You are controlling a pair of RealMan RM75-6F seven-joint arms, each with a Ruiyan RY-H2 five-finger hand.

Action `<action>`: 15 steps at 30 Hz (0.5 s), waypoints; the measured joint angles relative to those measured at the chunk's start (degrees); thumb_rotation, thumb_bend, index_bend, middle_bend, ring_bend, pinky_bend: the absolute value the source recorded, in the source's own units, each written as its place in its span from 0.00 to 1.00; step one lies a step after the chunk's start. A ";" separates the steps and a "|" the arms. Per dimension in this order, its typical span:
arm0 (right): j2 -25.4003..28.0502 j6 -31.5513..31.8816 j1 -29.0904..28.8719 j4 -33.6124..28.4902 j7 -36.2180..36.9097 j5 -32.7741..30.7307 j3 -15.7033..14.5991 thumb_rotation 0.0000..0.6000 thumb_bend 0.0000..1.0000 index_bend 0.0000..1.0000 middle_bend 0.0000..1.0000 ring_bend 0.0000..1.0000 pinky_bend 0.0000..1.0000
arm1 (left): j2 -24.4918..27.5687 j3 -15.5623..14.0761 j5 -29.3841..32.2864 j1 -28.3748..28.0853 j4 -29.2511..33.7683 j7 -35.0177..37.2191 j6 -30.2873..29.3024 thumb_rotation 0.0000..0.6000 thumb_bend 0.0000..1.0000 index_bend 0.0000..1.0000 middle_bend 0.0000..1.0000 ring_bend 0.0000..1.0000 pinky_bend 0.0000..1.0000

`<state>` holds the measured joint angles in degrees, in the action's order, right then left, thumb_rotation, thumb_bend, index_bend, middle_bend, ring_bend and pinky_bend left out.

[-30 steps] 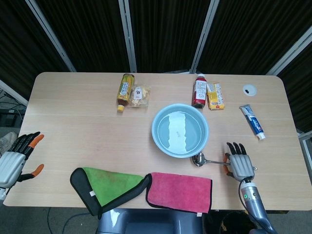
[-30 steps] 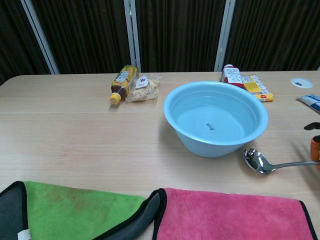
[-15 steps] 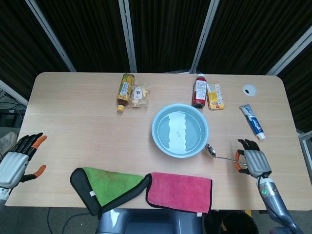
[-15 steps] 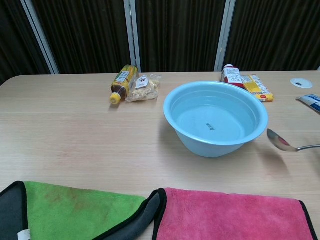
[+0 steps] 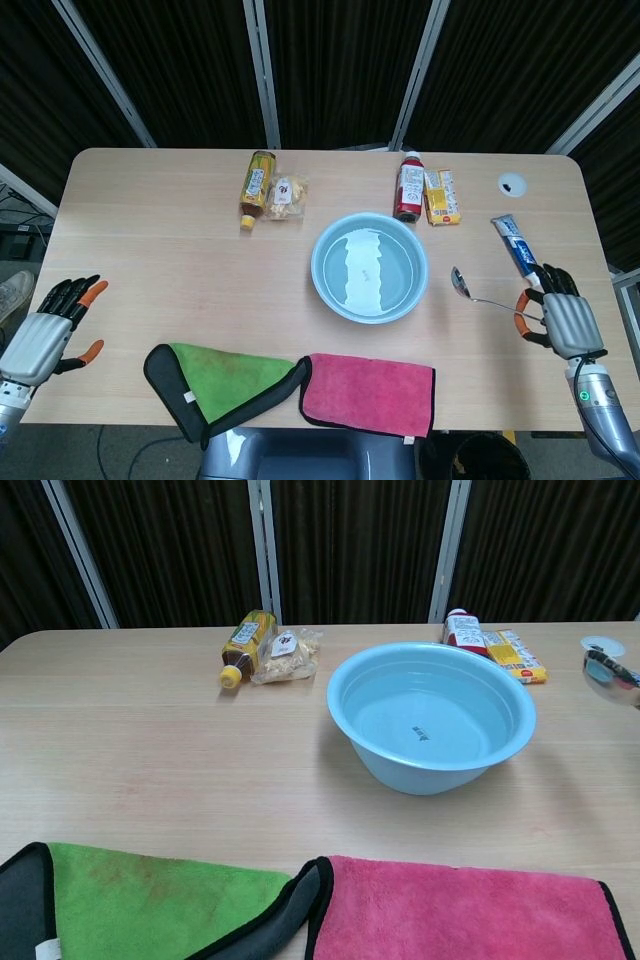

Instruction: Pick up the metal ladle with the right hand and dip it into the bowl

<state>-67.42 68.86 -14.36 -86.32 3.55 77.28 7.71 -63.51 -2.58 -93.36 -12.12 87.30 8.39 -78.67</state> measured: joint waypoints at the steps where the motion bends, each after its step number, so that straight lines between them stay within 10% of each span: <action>1: 0.14 0.47 0.09 -0.22 0.01 0.36 0.02 1.00 0.42 0.73 0.09 0.00 0.00 | -0.05 0.00 0.01 -0.05 0.05 -0.08 0.07 1.00 0.33 0.00 0.00 0.00 0.00; 15: -10.20 21.40 2.89 5.63 3.01 13.39 -0.13 1.00 0.39 0.73 0.12 0.00 0.00 | -0.12 0.02 0.46 -0.61 0.36 -0.14 1.09 1.00 0.33 0.00 0.00 0.00 0.00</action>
<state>-77.62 90.26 -11.47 -80.68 6.56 90.67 7.58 -63.63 -2.56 -92.90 -12.74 87.67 8.26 -77.58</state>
